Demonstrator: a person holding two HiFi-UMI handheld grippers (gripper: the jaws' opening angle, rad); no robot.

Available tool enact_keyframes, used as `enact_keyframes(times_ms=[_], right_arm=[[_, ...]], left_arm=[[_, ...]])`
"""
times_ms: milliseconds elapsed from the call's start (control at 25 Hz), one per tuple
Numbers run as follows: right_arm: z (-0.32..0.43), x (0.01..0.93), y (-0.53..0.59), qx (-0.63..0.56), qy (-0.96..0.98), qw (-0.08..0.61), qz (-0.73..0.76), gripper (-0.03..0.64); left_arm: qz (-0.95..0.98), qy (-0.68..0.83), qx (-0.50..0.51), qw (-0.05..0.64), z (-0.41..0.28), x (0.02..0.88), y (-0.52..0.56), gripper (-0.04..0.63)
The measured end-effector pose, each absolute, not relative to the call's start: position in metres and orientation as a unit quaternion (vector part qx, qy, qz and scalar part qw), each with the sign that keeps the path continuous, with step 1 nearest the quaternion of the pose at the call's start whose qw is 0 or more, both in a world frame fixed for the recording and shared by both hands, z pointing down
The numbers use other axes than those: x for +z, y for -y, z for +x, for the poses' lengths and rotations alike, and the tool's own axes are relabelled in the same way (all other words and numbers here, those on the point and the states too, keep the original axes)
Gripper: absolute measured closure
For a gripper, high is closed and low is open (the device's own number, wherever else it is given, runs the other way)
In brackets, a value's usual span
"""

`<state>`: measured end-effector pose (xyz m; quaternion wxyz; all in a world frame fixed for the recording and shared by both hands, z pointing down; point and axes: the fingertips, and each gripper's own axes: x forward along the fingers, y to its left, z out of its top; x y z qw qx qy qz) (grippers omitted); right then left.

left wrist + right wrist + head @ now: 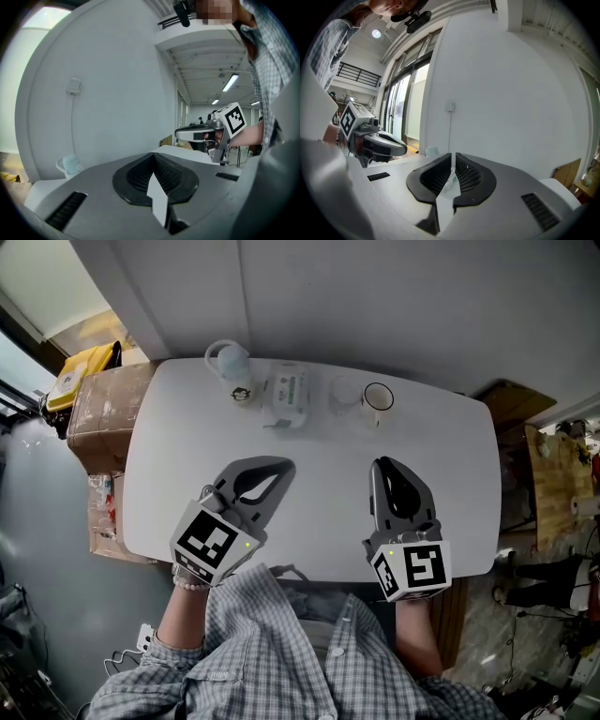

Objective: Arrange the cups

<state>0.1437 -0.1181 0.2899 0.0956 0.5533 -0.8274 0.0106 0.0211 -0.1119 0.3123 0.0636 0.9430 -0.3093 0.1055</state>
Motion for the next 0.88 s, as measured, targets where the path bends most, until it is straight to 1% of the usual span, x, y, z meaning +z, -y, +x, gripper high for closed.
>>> enact_keyframes(times_ms=[160,360,880], right_arm=[[0.145,0.291,0.118,0.011,0.828,0.099,0.553,0.577],[0.146,0.293,0.119,0.018,0.826,0.102,0.554,0.577],[0.143,0.301,0.12,0.032,0.83,0.109,0.546,0.577]], left_arm=[[0.944,0.307,0.103,0.066,0.023,0.313,0.112,0.584],[0.945,0.304,0.087,0.084,0.022,0.314,0.113,0.585],[0.942,0.311,0.091,0.083,0.021,0.319,0.117,0.584]])
